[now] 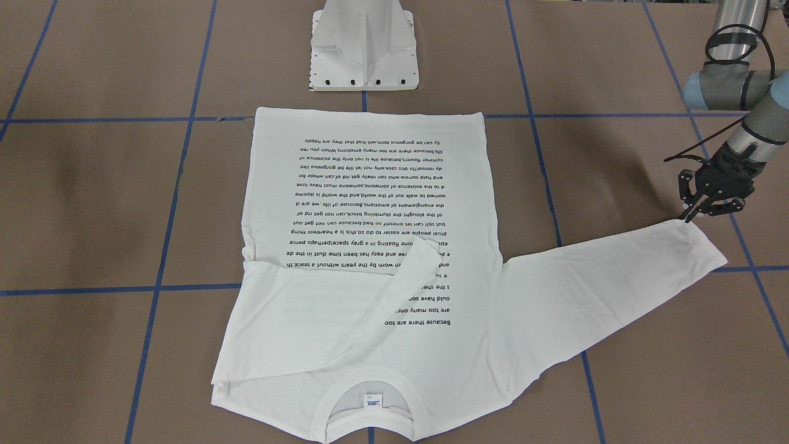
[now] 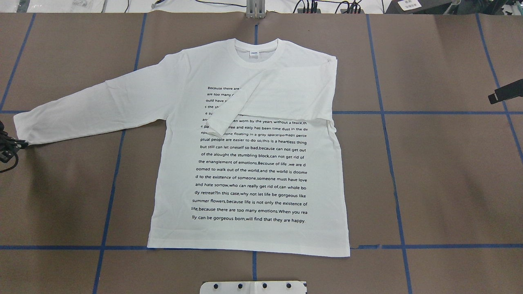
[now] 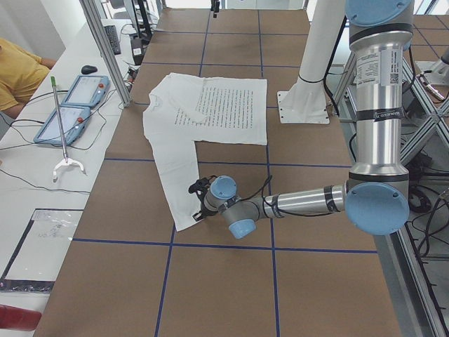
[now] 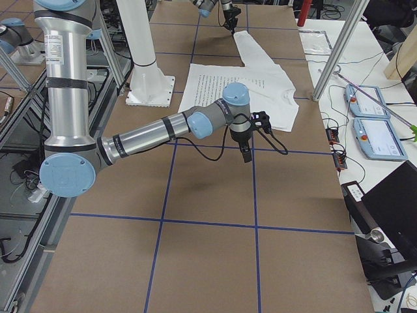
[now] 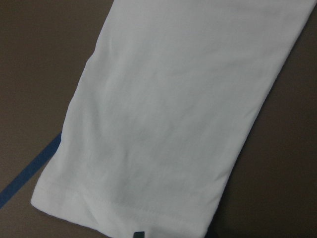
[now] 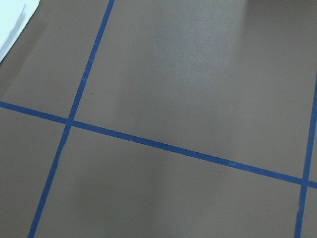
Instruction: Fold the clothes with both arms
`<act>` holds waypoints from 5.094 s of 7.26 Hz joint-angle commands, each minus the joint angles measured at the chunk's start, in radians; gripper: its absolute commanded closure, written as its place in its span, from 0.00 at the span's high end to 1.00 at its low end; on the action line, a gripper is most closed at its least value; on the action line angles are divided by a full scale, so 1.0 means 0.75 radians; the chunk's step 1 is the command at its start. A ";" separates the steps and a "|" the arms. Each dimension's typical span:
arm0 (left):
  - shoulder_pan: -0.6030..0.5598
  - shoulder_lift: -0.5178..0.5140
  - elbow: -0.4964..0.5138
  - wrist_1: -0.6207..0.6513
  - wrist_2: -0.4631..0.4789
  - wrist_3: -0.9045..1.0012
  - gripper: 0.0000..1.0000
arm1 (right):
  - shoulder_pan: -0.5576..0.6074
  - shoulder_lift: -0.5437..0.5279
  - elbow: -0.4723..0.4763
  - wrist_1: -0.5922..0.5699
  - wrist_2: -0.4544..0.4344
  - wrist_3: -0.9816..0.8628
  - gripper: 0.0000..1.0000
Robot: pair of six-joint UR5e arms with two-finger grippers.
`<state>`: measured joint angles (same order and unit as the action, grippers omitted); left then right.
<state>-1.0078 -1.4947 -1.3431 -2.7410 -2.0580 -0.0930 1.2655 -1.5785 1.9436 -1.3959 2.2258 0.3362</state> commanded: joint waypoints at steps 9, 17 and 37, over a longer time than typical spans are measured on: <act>0.048 -0.542 -0.316 0.171 -0.001 -1.043 0.00 | 0.000 0.000 -0.004 0.000 0.000 0.020 1.00; 0.615 -1.161 -0.130 0.394 0.459 -1.557 0.00 | 0.004 -0.002 -0.008 0.000 -0.002 0.022 1.00; 0.135 -0.586 -0.727 0.998 -0.119 -0.424 1.00 | -0.910 1.372 -1.053 -0.340 -0.838 1.322 1.00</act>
<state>-0.9056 -1.9368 -1.8866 -1.9923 -2.1471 -0.4050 0.6180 -0.6119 1.2551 -1.6518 1.6245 1.2860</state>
